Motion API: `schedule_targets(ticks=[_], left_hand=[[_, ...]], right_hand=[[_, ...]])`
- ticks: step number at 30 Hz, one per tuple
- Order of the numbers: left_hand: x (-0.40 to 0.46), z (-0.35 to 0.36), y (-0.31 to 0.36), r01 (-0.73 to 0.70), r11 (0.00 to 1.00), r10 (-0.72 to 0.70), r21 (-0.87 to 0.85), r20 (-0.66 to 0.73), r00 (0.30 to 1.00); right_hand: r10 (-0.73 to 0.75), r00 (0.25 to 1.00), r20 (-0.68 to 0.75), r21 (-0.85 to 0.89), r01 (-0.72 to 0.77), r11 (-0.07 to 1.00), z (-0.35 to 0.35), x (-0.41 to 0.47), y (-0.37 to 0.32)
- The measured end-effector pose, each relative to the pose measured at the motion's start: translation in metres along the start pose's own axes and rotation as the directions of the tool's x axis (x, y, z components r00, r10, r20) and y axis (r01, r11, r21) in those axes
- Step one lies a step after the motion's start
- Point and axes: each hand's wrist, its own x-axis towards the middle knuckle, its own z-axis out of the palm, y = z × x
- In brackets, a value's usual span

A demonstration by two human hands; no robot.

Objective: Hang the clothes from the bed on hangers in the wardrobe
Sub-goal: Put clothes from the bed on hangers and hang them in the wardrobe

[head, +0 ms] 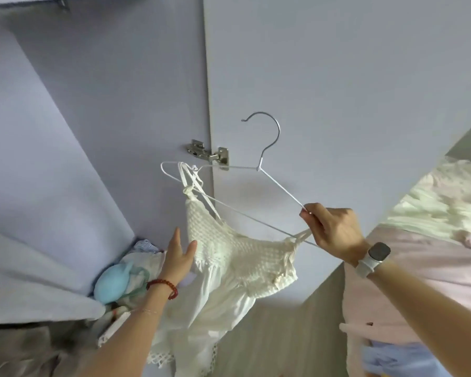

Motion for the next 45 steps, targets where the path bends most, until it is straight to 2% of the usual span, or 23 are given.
schedule_targets(ticks=[5,8,12,15,18,22,26,30,34,36,39,42,45], left_hand=[[-0.010,0.065,0.034,-0.068,0.997,0.073,-0.043,0.134,0.988],[-0.019,0.106,0.057,-0.094,0.992,0.104,-0.087,0.122,0.987],[-0.045,0.169,0.087,-0.201,0.979,0.191,0.043,0.170,0.967],[-0.076,0.225,0.099,-0.299,0.946,0.258,0.127,0.264,0.929],[-0.110,0.277,0.109,-0.354,0.923,0.281,0.149,0.368,0.886],[-0.138,0.336,0.141,-0.387,0.920,0.328,0.059,0.424,0.845],[-0.147,0.381,0.195,-0.439,0.898,0.400,-0.017,0.445,0.801],[-0.139,0.412,0.272,-0.469,0.872,0.487,-0.141,0.356,0.798],[-0.114,0.437,0.351,-0.442,0.857,0.499,-0.264,0.214,0.840],[-0.096,0.445,0.385,-0.447,0.840,0.503,-0.309,0.131,0.854],[-0.063,0.455,0.418,-0.439,0.833,0.472,-0.338,0.019,0.881],[-0.023,0.461,0.425,-0.372,0.858,0.363,-0.354,-0.093,0.927],[0.022,0.457,0.431,-0.321,0.882,0.261,-0.344,-0.211,0.942]], right_hand=[[0.086,0.996,-0.009,-0.088,-0.087,0.992,-0.056,-0.047,0.036],[0.143,0.990,-0.021,-0.128,-0.144,0.981,-0.091,-0.083,0.060],[0.305,0.952,-0.028,-0.178,-0.305,0.936,-0.141,-0.151,0.098],[0.433,0.901,-0.018,-0.212,-0.426,0.879,-0.175,-0.211,0.123],[0.574,0.814,-0.084,-0.227,-0.577,0.785,-0.203,-0.273,0.142],[0.728,0.648,-0.224,-0.206,-0.761,0.615,-0.232,-0.336,0.162],[0.858,0.385,-0.341,-0.144,-0.923,0.357,-0.252,-0.374,0.175],[0.868,0.213,-0.449,-0.032,-0.974,0.223,-0.272,-0.363,0.194],[0.831,0.169,-0.530,0.104,-0.960,0.261,-0.284,-0.317,0.232],[0.816,0.168,-0.553,0.164,-0.939,0.304,-0.284,-0.288,0.256],[0.808,0.212,-0.550,0.196,-0.907,0.372,-0.276,-0.244,0.293],[0.830,0.245,-0.501,0.220,-0.892,0.396,-0.258,-0.206,0.329],[0.853,0.275,-0.444,0.250,-0.876,0.413,-0.233,-0.169,0.360]])
